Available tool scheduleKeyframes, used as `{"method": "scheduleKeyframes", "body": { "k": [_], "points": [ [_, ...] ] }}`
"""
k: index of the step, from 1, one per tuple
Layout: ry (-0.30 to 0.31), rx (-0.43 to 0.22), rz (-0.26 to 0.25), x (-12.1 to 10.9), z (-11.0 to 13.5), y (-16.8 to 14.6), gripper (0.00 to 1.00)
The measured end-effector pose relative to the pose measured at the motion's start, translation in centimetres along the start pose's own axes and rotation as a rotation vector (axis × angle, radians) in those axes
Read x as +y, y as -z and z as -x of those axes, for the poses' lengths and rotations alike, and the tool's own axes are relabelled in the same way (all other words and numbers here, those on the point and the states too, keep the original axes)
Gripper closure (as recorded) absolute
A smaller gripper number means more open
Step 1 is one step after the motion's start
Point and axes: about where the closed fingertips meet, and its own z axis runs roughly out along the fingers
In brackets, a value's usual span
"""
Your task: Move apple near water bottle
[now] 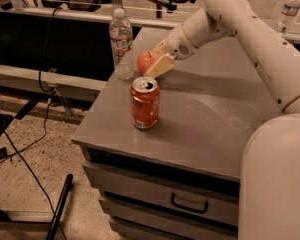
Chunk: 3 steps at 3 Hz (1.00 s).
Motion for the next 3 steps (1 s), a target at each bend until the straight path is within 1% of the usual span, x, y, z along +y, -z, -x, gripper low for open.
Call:
{"method": "scheduleKeyframes", "body": {
  "k": [1,2,3],
  "points": [
    [0.000,0.000,0.005,0.05,0.01,-0.32,0.15],
    [0.000,0.000,0.010,0.10,0.01,-0.68,0.00],
    [0.000,0.000,0.010,0.10,0.01,-0.69,0.00]
  ]
}}
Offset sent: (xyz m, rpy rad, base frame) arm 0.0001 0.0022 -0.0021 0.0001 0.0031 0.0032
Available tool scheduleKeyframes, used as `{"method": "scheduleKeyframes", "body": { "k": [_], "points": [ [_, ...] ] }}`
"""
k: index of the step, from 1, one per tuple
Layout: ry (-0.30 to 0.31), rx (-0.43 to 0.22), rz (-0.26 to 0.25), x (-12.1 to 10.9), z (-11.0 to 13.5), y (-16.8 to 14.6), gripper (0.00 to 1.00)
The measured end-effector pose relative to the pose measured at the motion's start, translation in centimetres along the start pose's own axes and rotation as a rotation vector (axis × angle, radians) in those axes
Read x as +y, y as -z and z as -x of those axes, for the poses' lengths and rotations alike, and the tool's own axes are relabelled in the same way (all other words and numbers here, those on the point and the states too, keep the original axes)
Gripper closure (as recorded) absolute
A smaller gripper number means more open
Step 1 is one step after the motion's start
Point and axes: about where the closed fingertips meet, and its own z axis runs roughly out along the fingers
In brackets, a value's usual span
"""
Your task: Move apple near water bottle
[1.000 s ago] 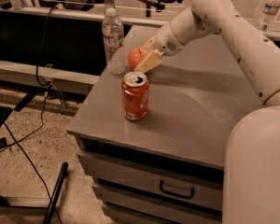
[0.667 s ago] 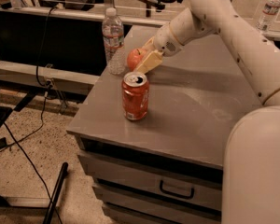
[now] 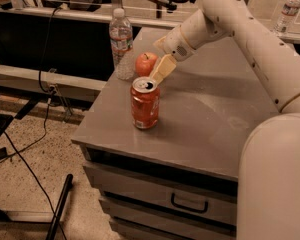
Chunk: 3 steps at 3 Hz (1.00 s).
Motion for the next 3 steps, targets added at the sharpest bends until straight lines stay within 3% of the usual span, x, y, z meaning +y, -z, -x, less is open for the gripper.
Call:
{"method": "scheduleKeyframes", "body": {
  "k": [1,2,3],
  "points": [
    [-0.016,0.023,-0.035,-0.3,-1.2,1.4,0.00],
    [-0.030,0.041,-0.095,-0.6,-2.6,5.1,0.00],
    [-0.030,0.041,-0.095,-0.6,-2.6,5.1,0.00]
  ]
}}
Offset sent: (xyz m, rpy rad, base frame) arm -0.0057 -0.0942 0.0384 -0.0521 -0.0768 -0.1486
